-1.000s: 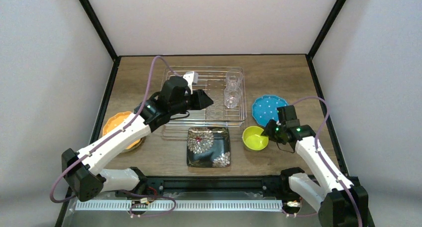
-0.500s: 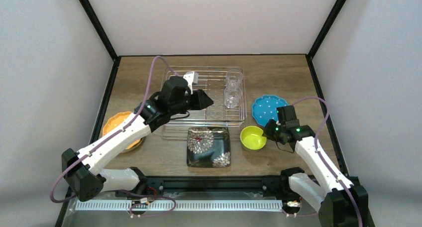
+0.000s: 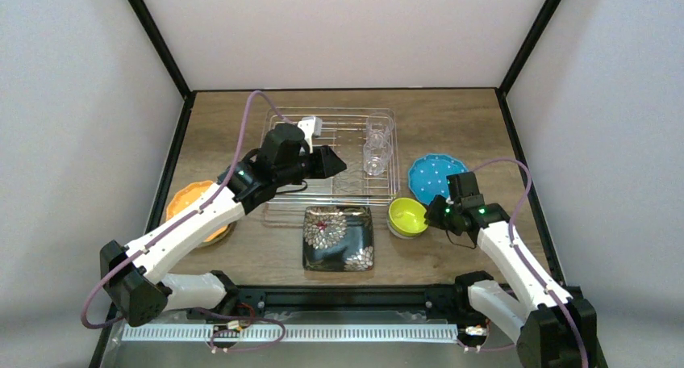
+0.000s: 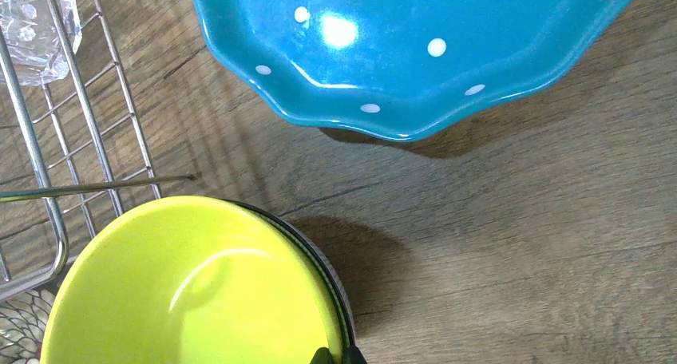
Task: Load the mixed dishes into the dish rack
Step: Grab the bowl from the bowl.
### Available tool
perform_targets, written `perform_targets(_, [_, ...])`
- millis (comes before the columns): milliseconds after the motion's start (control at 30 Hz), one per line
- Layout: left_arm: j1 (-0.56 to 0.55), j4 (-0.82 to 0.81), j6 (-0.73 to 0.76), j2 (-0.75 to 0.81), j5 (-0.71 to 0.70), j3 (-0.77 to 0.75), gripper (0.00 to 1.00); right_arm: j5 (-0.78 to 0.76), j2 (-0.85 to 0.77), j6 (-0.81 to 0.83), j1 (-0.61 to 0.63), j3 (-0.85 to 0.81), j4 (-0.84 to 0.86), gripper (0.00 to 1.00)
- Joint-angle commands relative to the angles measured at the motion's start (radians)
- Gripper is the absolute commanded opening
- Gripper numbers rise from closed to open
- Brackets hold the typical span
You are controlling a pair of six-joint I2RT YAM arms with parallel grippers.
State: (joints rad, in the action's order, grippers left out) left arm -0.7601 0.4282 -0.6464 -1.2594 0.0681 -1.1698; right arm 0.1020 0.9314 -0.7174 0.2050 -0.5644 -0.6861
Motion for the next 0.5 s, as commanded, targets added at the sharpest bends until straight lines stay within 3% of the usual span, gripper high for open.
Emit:
perform_targets(0, [-0.005, -0.010, 0.016, -0.018, 0.011, 0.001, 0.91, -0.009, -0.009, -0.008, 0.003, -0.003, -0.015, 0.01])
perform_targets(467, [-0.005, -0.014, 0.005, -0.015, 0.020, 0.013, 0.91, -0.033, -0.049, -0.007, 0.003, -0.069, -0.074, 0.01])
